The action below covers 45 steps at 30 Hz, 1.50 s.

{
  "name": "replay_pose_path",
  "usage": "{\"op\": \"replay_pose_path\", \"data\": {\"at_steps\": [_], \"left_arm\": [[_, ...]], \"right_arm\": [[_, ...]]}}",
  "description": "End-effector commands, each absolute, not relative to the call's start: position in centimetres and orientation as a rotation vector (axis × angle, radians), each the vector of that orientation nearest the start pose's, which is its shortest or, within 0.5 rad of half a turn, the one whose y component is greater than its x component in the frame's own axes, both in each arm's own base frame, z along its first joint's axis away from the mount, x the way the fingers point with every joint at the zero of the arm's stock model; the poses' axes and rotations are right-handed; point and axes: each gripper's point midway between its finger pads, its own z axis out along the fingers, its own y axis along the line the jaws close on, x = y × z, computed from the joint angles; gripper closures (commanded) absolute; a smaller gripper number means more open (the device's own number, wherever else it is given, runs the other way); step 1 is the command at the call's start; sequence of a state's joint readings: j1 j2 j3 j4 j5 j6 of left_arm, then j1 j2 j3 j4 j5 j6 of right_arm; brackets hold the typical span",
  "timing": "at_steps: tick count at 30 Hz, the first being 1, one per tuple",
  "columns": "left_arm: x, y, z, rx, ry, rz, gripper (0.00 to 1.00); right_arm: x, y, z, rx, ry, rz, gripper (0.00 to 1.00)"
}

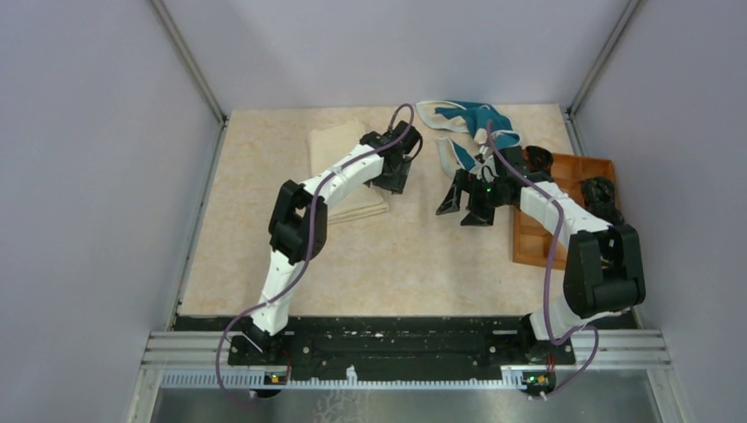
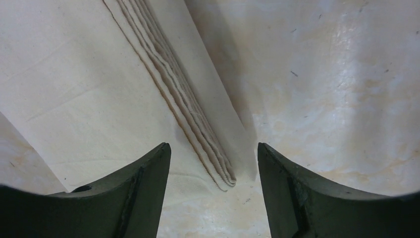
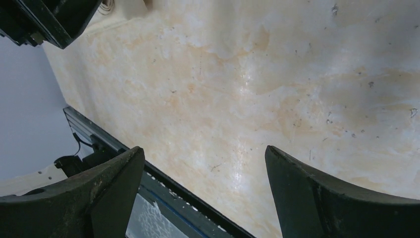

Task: Open and lay out the surgical kit
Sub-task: Move the surgical kit at the center of the board, then open the surgical kit at the center of the board.

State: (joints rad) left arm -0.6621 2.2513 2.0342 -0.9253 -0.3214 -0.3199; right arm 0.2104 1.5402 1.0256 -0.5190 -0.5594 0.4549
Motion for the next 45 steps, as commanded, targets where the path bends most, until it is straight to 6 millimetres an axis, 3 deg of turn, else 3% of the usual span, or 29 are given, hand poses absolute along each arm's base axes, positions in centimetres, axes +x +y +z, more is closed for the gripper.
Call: {"op": "replay_pose_path", "data": {"at_steps": [1,11,14,21,26,30,32,38,42,45], "left_arm": [[41.9,-26.9,9.4,0.325,2.597,0.15,0.3],[39.7,-26.4,8.0,0.288,2.68,0.154,0.34],[39.5,-26.1,8.1,0.291,2.674,0.173,0.47],[39.5,-25.6,8.6,0.271,2.661,0.203,0.59],[39.4,-25.3,9.6,0.252,2.641,0.198,0.58],[39.2,-25.1,10.6,0.23,2.632,0.173,0.36],[39.0,-25.3,11.0,0.225,2.619,0.139,0.37],[38.9,-25.1,11.0,0.197,2.607,0.107,0.53],[38.7,-25.3,9.9,0.228,2.638,0.106,0.42],[38.8,-25.7,9.2,0.24,2.65,0.09,0.41]], "right_arm": [[30.9,17.3,13.1,0.051,2.552,0.986,0.09],[31.2,16.8,12.6,0.068,2.551,1.008,0.09],[31.3,16.8,12.5,0.07,2.551,1.015,0.1],[31.2,17.0,12.2,0.069,2.557,1.027,0.1],[31.2,16.9,12.2,0.068,2.558,1.026,0.1],[31.0,17.0,12.1,0.068,2.56,1.03,0.1],[30.9,16.9,12.1,0.068,2.562,1.031,0.1],[30.7,16.9,11.8,0.072,2.569,1.035,0.11],[30.6,17.0,11.9,0.074,2.569,1.04,0.11],[30.7,17.0,11.9,0.073,2.569,1.042,0.11]]}}
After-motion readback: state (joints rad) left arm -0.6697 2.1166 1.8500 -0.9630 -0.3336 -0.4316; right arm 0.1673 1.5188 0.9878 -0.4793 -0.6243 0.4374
